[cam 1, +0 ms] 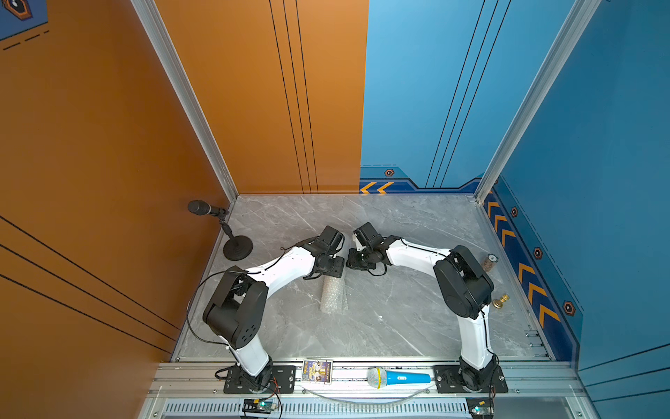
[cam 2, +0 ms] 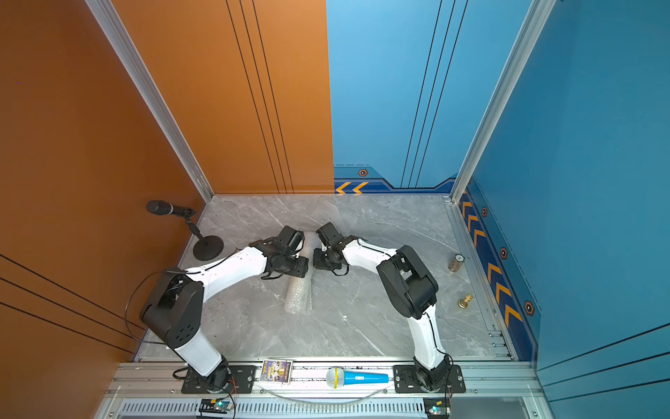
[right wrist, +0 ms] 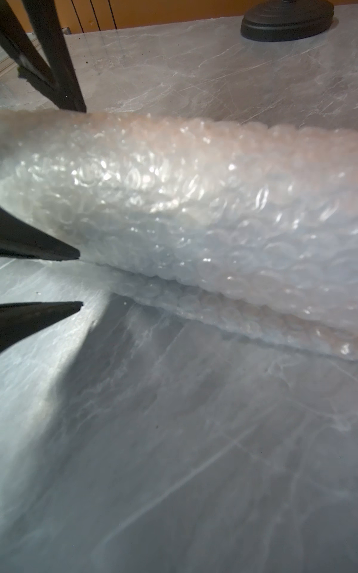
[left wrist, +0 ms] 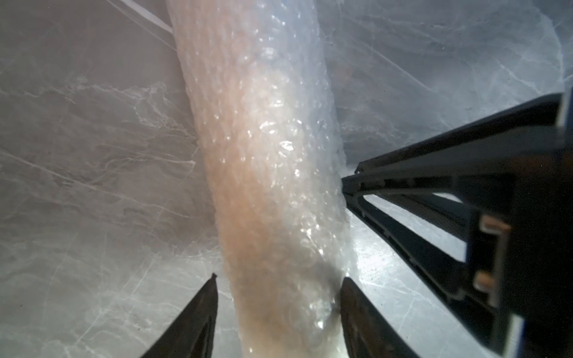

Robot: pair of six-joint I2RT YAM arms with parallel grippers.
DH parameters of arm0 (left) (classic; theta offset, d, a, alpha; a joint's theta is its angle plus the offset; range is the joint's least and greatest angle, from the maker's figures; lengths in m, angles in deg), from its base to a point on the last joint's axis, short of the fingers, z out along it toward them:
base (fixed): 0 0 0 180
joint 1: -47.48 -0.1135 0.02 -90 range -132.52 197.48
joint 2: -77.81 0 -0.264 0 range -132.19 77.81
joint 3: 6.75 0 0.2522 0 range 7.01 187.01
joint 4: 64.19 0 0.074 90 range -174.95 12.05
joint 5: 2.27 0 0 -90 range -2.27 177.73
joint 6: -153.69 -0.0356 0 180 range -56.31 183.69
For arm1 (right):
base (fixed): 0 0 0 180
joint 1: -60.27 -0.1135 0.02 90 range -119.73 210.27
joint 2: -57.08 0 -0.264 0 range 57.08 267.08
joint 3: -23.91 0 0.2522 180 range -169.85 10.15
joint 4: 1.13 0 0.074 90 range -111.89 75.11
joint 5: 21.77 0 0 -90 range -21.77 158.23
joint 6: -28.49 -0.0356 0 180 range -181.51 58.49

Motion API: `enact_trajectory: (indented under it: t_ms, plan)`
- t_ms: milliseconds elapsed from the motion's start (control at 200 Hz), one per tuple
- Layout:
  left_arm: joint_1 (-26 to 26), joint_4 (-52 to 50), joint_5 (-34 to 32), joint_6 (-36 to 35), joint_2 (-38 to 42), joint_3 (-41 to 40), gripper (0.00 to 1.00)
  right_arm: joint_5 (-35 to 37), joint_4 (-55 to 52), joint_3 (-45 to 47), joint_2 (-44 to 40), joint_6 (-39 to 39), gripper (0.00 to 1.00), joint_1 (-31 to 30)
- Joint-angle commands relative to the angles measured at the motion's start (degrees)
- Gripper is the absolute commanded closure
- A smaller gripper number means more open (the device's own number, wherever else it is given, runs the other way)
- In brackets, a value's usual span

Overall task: Unwrap the vase from the bubble wrap
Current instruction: Unwrap the bubble wrap at the center of the board.

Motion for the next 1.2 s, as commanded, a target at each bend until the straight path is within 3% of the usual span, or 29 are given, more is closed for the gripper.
enact_trajectory:
  t_ms: [0, 811, 1066, 1197]
  plan:
    - [-1.79, -1.49, -1.09, -0.64, 0.6, -2.51, 0.37, -0.79, -1.49, -1.27, 0.43, -0.42, 0.74, -0.61]
    - [-4.55, 2.55, 2.29, -0.15, 0.59, -7.19, 0.38, -0.47, -5.98, -5.23, 3.98, 1.61, 0.75, -3.92]
    - [-5.13, 3.3, 3.12, -0.07, 0.69, -7.95, 0.38, -2.88, -4.11, -5.67, 4.49, 1.47, 0.84, -3.98]
    - [-6.11, 4.18, 4.21, 0.28, 0.93, -9.1, 0.39, -4.12, -2.38, -5.67, 4.58, 0.87, 0.95, -3.97]
